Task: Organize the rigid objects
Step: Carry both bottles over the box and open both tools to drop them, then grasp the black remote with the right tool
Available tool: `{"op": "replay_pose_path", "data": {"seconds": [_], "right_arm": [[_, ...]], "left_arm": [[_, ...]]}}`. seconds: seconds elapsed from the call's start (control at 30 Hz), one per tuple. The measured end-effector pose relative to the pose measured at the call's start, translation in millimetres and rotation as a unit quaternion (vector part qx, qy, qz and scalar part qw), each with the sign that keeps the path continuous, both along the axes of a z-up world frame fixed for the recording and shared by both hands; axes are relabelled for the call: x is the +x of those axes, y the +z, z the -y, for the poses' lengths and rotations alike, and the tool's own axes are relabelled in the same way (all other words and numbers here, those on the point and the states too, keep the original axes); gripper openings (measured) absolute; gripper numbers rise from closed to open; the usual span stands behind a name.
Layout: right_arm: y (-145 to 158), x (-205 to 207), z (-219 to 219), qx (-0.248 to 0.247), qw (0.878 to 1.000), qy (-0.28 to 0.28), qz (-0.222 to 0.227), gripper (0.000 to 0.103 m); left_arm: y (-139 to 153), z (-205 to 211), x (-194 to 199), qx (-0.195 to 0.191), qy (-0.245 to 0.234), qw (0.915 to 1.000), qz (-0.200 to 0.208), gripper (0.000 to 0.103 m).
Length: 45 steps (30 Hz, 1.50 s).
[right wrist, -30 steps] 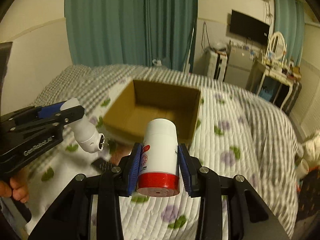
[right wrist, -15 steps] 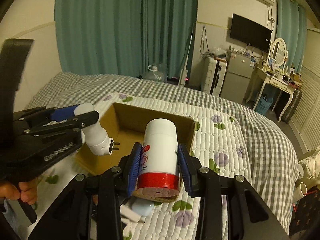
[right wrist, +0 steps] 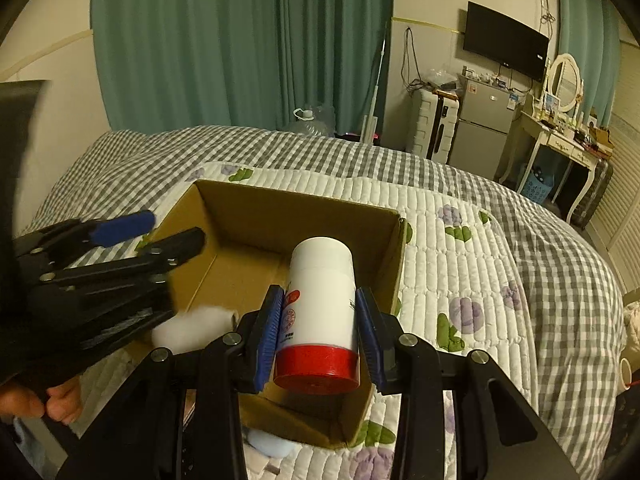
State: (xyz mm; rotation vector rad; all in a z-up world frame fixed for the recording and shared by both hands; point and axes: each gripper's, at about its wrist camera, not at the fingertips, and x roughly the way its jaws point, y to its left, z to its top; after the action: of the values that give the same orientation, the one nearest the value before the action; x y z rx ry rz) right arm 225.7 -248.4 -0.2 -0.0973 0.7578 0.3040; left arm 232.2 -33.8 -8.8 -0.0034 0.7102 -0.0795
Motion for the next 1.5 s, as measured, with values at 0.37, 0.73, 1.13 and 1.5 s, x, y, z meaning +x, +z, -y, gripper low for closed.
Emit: {"op": "replay_pose_path", "data": {"seconds": [0.37,0.73,1.13,1.5], "right_arm": [[15,-16,14,0.017,1.000,-0.019,0.014,0.070],[59,-119,2,0.001,0.999,0.035,0.039,0.072],[-18,-157,-58,-0.042,0.993,0.110,-0.013,0.071],[-118,-131,-113,-0.081,0.975,0.180,-0.098,0.060]], "left_arm": [[35,-18,-51,0.025,0.021,0.9990,0.030,0.081],[56,-39,-156,0.030,0.029,0.9973,0.060,0.103],[-9,-64,-185,0.058,0.051,0.9970,0.003,0.103],[-65,-91,-166,0.077,0.090,0.9919,-0.046,0.103]]}}
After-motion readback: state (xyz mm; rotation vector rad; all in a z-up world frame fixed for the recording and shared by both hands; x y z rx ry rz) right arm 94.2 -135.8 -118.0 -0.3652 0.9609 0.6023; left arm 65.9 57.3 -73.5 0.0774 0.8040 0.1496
